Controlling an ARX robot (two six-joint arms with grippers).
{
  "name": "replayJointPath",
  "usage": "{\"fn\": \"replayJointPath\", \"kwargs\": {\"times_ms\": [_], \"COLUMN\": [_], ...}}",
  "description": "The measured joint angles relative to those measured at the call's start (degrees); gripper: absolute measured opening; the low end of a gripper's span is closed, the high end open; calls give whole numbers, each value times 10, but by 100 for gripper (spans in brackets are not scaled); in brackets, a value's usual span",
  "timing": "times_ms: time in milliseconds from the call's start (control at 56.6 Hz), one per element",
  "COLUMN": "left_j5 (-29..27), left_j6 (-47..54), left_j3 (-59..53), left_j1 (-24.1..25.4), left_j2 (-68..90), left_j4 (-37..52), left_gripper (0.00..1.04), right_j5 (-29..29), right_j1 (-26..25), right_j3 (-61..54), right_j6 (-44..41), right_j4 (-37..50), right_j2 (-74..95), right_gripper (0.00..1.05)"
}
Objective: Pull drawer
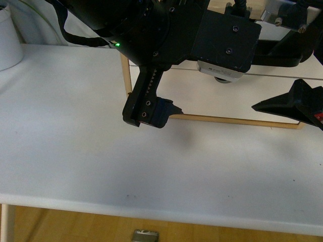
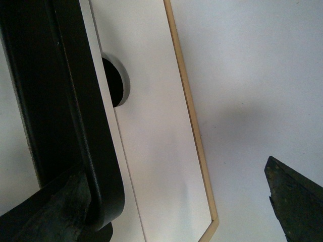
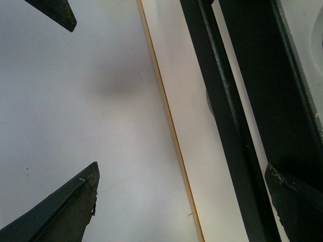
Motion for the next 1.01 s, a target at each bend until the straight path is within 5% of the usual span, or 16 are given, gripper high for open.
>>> {"fn": "replayJointPath", "kwargs": {"times_ms": [1008], "left_j5": [-24], "left_j6": [7], "left_j3": [-11], "left_j1": [-23], "left_j2": [-26], "left_j4": [-71], "left_gripper": [98], "right_j5": [-16], "right_j1": [-1], "right_j3": [0], "right_j6": [-74], "right_j4": [-97], "right_j2": [-21], "right_gripper": [96]}}
